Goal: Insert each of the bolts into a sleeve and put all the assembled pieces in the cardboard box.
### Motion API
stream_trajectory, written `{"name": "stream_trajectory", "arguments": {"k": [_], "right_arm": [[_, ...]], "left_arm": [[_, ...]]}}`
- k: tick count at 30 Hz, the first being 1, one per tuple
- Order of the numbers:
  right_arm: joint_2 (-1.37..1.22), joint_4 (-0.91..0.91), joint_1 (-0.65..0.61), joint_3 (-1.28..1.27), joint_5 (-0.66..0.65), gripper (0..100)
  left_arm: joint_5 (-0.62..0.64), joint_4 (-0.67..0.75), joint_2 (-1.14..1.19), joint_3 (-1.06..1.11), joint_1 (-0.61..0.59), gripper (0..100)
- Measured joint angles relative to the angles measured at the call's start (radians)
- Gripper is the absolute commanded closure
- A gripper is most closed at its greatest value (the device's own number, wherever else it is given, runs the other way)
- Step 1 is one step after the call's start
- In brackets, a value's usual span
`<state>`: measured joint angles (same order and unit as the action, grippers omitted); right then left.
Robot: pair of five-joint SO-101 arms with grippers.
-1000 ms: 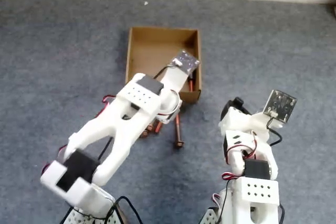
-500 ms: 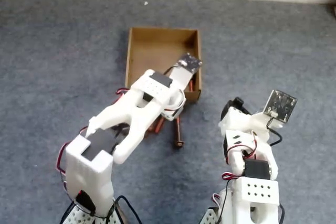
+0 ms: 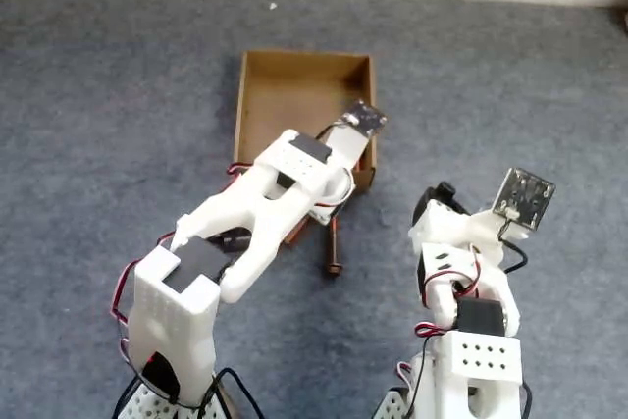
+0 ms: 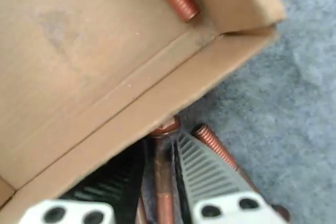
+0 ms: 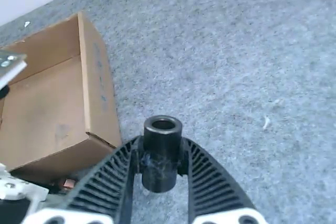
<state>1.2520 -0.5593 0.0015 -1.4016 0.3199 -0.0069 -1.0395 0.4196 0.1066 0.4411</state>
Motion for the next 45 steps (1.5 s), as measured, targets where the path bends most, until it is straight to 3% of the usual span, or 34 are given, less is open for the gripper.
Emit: {"name": "stream_trajectory", "arguments": {"k": [5,22,26,35,39,45], "right_arm": [[0.0,0.0,0.0,0.0,0.0,99.5],[0.006,0.0,-0.054,0.0,0.0,99.5],[0.11,-0.008,-0.055,0.0,0.0,99.5],[0.497,-0.149,-0.212,-0.084,-0.11,99.5],[0.56,-0.149,-0.319,-0.146,-0.206,99.5],[0.566,-0.149,-0.417,-0.167,-0.222,99.5]], "left_arm": [[0.0,-0.023,-0.086,0.035,-0.002,99],[-0.002,-0.032,-0.833,0.454,-0.003,99],[0.075,0.028,-1.025,0.58,-0.006,99],[0.17,0.27,-1.439,0.882,-0.029,99],[0.241,0.292,-1.597,0.928,-0.028,99],[0.334,0.293,-1.769,0.984,-0.032,99]]}}
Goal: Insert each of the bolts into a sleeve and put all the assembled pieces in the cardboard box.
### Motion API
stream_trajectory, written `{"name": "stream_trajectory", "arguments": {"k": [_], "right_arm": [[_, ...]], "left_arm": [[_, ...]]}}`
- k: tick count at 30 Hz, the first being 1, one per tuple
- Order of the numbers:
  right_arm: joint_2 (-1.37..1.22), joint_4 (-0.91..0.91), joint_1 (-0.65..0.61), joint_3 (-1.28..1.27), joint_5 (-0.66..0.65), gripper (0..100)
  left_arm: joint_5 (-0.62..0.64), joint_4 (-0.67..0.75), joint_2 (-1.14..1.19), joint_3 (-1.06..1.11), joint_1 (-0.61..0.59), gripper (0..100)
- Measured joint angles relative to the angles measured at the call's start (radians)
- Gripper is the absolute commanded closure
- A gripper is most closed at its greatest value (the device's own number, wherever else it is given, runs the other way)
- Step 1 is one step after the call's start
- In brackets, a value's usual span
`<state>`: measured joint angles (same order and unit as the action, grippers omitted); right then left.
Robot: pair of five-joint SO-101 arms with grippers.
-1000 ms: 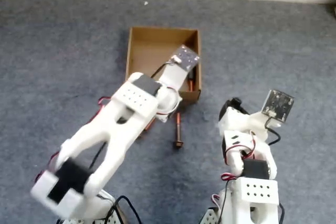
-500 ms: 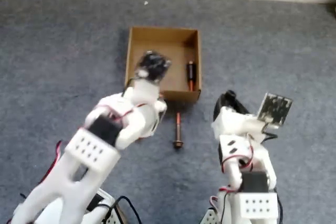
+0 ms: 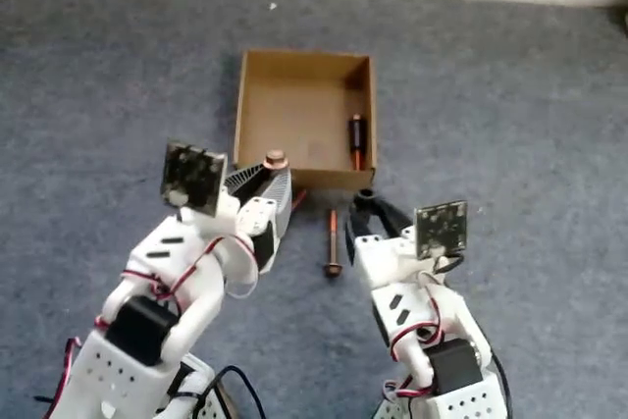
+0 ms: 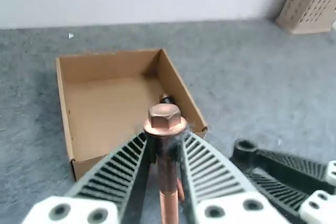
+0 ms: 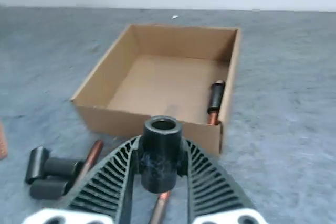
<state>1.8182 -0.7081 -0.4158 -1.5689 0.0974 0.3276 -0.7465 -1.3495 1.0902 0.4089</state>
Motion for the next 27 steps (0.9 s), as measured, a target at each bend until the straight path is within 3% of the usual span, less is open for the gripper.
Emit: {"name": "stream_trajectory", "arguments": {"k": [3,8,13,20,27], "right_arm": [[0.0,0.0,-0.048,0.0,-0.041,99.5],[-0.002,0.005,-0.163,-0.094,-0.203,99.5],[0.0,0.112,-0.209,-0.101,-0.282,99.5],[0.0,0.157,-0.216,-0.101,-0.307,99.5],[0.0,0.157,-0.216,-0.101,-0.307,99.5]], "left_arm": [[0.02,0.003,-0.06,0.015,0.002,99],[0.158,0.052,-0.153,0.094,0.002,99],[0.187,0.157,-0.249,0.209,0.0,99],[0.189,0.339,-0.381,0.39,0.005,99],[0.189,0.379,-0.446,0.44,0.089,99]]}}
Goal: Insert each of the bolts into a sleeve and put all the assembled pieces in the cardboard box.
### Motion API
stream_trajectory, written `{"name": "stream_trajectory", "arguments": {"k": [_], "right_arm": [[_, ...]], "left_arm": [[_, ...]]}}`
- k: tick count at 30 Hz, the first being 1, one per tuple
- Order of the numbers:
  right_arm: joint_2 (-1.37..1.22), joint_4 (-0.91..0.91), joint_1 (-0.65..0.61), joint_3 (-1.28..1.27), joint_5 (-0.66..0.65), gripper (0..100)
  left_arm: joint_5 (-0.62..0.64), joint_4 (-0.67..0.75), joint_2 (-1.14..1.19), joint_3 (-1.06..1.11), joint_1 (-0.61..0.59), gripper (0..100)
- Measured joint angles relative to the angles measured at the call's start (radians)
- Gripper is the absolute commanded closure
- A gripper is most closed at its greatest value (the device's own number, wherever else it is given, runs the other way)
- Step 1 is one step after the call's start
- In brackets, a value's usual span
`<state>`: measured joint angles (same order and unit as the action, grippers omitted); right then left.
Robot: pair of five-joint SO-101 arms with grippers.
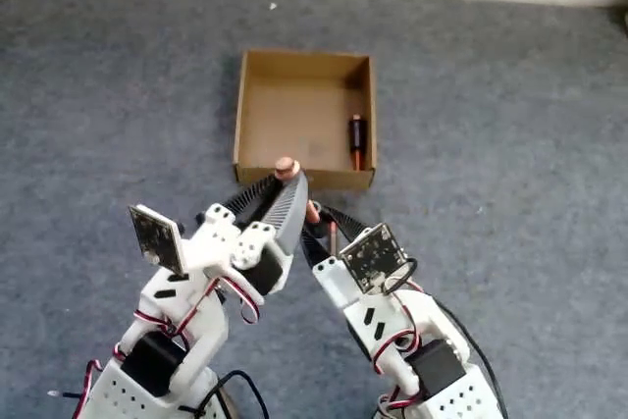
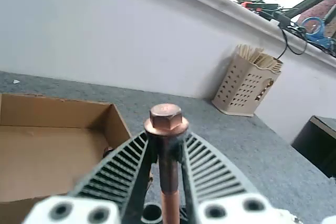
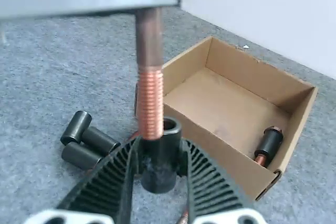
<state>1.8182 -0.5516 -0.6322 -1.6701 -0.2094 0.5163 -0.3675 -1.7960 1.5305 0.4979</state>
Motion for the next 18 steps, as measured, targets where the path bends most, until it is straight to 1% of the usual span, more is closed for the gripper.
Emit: {"name": "stream_trajectory", "arguments": {"k": [5,11,13,18], "right_arm": [[0.0,0.0,0.0,0.0,-0.003,99.5],[0.0,0.0,-0.023,0.0,-0.075,99.5],[0.0,0.0,-0.026,0.0,-0.08,99.5],[-0.002,0.0,-0.026,0.0,-0.081,99.5]], "left_arm": [[0.0,0.0,-0.002,0.0,-0.003,99],[0.0,0.0,-0.002,0.0,-0.012,99],[0.0,0.0,-0.002,0.0,-0.034,99],[0.0,0.008,-0.005,0.041,-0.037,99]]}}
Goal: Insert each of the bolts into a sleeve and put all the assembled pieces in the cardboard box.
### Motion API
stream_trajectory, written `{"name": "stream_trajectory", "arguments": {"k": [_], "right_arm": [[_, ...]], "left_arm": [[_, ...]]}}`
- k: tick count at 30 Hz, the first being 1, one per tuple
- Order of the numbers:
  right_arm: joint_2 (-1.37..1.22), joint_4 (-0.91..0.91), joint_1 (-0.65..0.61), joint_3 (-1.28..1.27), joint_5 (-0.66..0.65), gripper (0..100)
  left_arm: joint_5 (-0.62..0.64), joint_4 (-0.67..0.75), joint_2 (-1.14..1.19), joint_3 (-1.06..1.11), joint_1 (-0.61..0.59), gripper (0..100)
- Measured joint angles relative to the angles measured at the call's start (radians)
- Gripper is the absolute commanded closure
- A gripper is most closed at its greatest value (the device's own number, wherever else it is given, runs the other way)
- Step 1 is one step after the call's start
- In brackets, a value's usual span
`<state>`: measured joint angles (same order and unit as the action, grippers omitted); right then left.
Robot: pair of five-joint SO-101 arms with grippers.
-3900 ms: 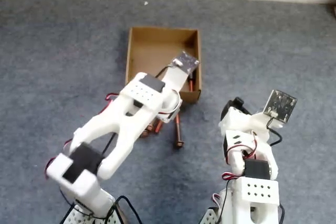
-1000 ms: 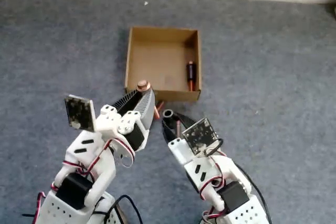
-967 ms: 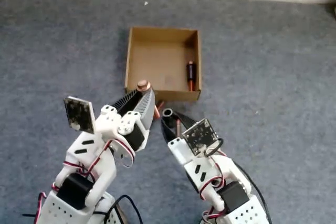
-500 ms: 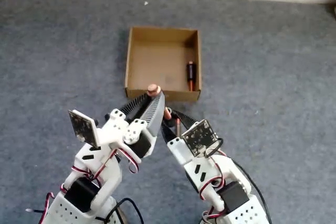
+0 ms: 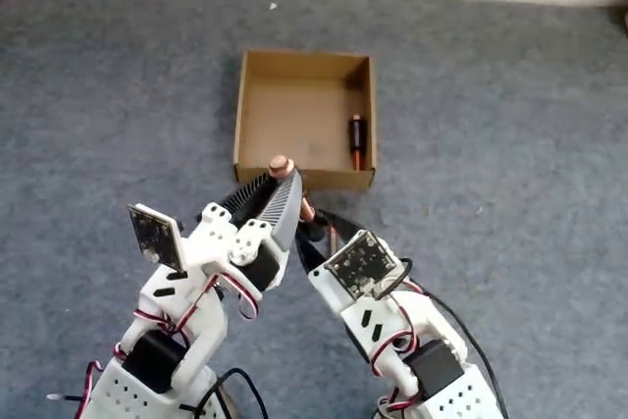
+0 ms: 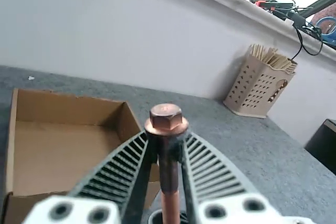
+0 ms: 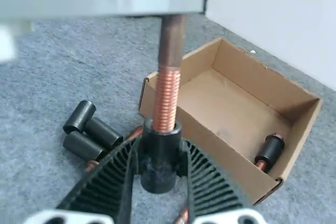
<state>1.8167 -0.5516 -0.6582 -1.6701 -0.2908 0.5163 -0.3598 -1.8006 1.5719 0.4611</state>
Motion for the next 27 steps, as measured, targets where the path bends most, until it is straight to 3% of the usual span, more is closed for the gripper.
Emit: {"name": "stream_trajectory", "arguments": {"k": [18,27], "right_arm": [[0.002,0.0,0.021,0.0,-0.002,99.5],[0.002,0.002,0.046,0.0,0.032,99.5]], "left_arm": [[0.002,0.005,-0.002,0.075,0.002,99],[-0.129,-0.098,-0.002,0.075,0.115,99]]}}
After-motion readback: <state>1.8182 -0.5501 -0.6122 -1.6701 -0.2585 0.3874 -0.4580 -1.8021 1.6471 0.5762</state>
